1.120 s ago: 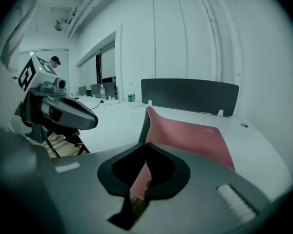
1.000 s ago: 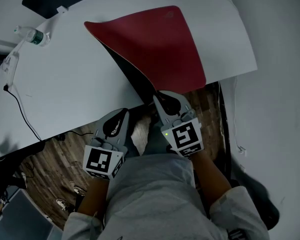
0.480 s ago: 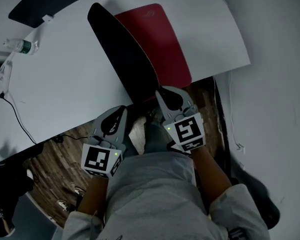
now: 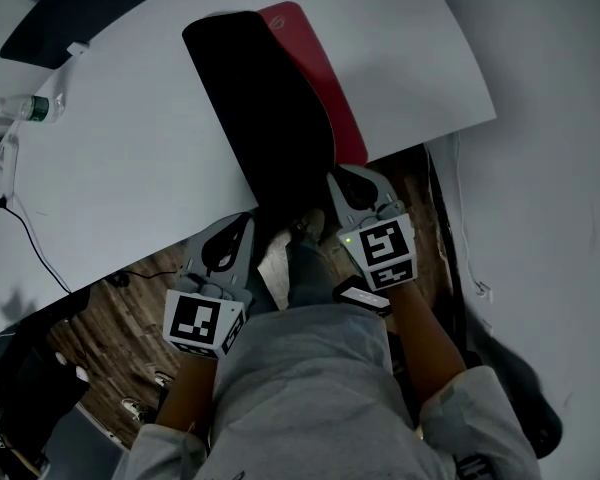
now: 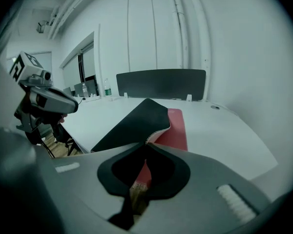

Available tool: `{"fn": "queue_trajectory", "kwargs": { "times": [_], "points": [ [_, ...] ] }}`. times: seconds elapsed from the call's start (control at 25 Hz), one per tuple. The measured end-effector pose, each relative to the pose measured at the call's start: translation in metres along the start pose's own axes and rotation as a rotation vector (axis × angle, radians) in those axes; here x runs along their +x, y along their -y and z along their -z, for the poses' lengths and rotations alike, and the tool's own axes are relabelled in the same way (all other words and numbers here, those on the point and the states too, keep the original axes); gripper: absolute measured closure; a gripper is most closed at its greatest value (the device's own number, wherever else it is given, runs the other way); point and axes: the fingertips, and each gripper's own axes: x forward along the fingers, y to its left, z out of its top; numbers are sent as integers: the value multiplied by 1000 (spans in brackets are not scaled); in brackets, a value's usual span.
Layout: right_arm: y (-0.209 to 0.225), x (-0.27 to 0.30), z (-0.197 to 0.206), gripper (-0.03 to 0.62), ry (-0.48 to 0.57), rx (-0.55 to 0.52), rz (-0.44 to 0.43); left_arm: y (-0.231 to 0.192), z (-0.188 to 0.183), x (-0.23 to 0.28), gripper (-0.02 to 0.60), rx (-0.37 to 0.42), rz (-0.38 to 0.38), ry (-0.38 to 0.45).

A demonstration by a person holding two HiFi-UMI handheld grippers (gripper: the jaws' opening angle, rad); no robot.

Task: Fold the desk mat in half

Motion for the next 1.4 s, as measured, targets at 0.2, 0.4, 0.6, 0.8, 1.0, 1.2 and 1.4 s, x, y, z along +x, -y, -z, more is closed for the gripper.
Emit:
{"fn": "queue_trajectory", "kwargs": {
  "times": [0.2,0.4,0.6,0.8,1.0,1.2,1.4],
  "points": [
    [19,0,14,572,-16,30,5,10,-4,12,561,7,2,-4],
    [33,1,24,572,-33,44,7,20,-2,21,561,1,4,-9],
    [43,2,33,572,-43,59,1,30,-2,28,561,3,4,-30],
    [53,3,40,572,-52,68,5,35,-3,34,561,4,0,-38],
    [62,6,47,572,-67,79,12,35,2,39,561,-2,0,-51],
    [63,12,56,572,-87,83,8,37,6,43,561,-2,6,-58],
    [63,20,72,569,-138,112,0,35,11,46,561,-10,3,-72]
  ]
}}
